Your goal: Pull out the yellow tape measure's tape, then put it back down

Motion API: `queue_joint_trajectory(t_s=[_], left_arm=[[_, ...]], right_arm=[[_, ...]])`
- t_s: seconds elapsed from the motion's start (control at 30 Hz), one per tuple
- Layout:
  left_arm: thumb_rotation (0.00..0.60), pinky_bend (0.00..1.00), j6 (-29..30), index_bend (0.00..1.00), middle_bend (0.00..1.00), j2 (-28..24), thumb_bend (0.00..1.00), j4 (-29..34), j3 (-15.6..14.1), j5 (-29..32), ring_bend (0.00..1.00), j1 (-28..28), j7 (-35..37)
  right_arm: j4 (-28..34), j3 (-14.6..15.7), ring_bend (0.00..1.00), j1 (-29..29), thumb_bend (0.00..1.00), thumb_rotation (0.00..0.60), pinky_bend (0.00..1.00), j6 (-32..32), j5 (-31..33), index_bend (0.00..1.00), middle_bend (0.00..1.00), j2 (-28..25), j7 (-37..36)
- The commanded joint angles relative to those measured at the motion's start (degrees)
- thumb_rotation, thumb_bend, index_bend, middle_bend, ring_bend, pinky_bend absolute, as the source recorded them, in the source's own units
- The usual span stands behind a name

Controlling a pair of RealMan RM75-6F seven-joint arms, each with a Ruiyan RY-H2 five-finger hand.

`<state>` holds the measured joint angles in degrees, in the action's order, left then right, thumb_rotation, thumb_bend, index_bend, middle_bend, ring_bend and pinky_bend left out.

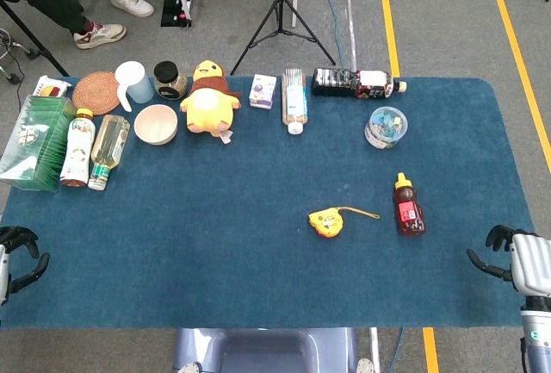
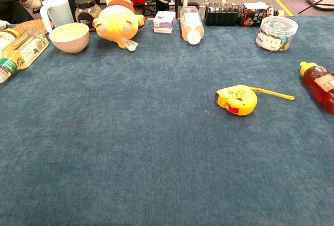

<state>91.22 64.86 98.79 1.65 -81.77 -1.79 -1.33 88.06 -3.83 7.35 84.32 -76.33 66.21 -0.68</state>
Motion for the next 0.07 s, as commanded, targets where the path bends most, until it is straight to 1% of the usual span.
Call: queue_joint_trajectory(t_s=[0.03,0.07], left_arm=[[0.568,0.35,-0.53,0.64,0.45,0.01,0.31,0.21,0.03,-0.08,0.31,-0.07,-0.16],[0.572,0.35,-0.64,0.64,0.45,0.05,0.31,0.19,0.05,-0.12,0.31,-0.07,-0.23]], right_arm=[[-0.13,-0.12,0.58,-0.14,0.26,0.424,0.56,-0.07,-0.33,0.58,0.59,0.17,-0.03],[-0.12,-0.17,0.58,-0.14,0.26,0.424,0.56,-0.19,-0.45,0.58,0.59,0.21,0.00]])
